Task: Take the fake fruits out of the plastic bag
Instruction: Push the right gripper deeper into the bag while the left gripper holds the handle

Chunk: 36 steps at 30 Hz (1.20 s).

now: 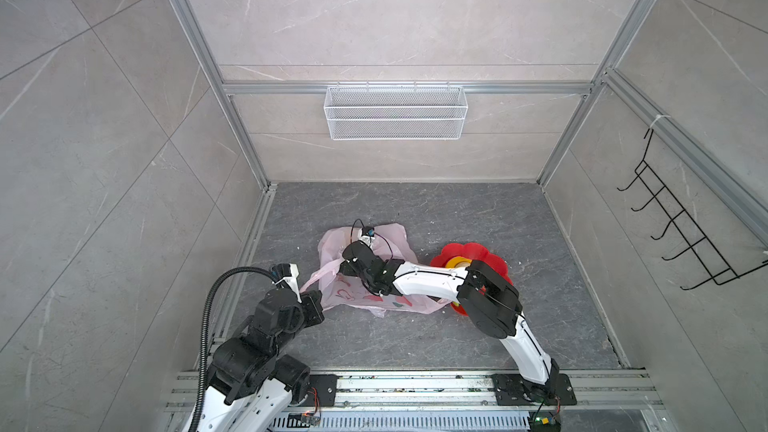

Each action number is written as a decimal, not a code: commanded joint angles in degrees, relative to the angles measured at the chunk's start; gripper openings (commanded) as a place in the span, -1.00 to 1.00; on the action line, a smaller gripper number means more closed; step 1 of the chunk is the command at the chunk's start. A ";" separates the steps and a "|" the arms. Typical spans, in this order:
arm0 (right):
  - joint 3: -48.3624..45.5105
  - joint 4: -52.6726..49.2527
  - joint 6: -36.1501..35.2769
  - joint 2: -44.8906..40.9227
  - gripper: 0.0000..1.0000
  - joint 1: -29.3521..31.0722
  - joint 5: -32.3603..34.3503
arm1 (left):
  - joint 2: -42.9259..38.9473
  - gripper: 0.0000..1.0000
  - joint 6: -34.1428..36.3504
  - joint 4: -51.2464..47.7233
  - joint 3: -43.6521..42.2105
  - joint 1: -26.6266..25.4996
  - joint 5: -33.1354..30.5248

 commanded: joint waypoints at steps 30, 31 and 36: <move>-1.73 14.28 -6.67 3.34 0.35 -2.20 -7.00 | 2.83 -1.00 2.80 9.95 0.40 -0.23 4.08; -1.73 13.86 -6.98 3.06 0.35 -2.14 -7.17 | 3.07 -1.00 2.73 10.38 0.71 -0.25 3.76; -3.40 11.12 -10.60 0.33 0.34 -0.91 -6.76 | 5.87 -1.00 3.31 15.45 1.82 -0.25 2.29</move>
